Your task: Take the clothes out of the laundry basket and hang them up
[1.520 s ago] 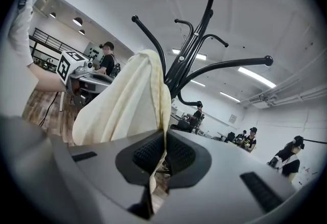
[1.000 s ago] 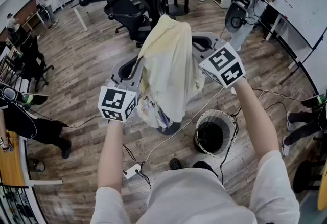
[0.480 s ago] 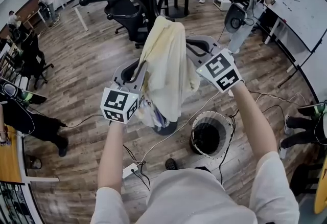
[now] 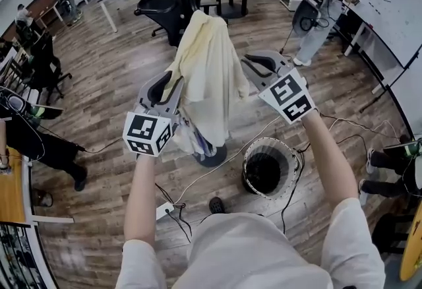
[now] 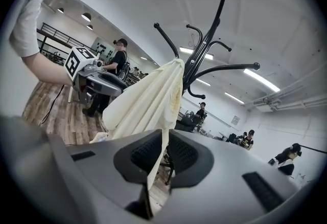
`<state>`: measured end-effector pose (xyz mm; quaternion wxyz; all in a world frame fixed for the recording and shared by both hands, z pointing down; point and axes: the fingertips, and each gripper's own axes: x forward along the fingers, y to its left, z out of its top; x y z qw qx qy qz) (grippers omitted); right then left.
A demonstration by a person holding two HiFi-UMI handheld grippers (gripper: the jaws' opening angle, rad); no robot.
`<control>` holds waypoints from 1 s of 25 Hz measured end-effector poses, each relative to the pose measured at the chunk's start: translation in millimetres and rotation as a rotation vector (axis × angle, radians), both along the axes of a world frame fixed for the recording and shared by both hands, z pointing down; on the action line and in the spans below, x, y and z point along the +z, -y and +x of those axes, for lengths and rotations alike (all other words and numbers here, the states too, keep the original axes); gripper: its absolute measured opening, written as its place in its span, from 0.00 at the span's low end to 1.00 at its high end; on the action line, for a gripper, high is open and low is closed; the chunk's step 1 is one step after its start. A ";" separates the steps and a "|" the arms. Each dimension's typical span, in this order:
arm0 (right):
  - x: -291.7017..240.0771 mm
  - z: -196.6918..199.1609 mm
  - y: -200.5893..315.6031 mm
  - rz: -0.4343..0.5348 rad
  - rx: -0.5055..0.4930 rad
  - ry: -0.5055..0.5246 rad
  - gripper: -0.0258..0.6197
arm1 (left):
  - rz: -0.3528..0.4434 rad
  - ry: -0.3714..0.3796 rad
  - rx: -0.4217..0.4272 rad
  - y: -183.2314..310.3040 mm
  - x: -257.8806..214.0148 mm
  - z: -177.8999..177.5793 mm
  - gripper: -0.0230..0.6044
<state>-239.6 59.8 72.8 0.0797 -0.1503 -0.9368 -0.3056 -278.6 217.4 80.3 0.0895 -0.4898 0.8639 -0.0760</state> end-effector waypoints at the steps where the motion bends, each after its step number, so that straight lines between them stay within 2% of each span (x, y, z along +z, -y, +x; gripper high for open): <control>1: 1.3 4.9 2.2 -0.007 0.002 0.000 0.12 | -0.001 -0.002 -0.006 -1.9 0.4 2.4 0.22; 6: 10.3 31.4 10.6 -0.052 0.008 -0.008 0.11 | -0.018 -0.014 -0.046 -11.2 3.3 19.7 0.24; 13: 29.7 74.8 22.9 -0.080 0.015 -0.039 0.10 | -0.049 -0.041 -0.049 -6.2 15.3 58.9 0.24; 25: 93.1 165.6 43.7 -0.147 0.071 -0.125 0.08 | -0.083 -0.099 0.051 40.4 57.7 156.2 0.22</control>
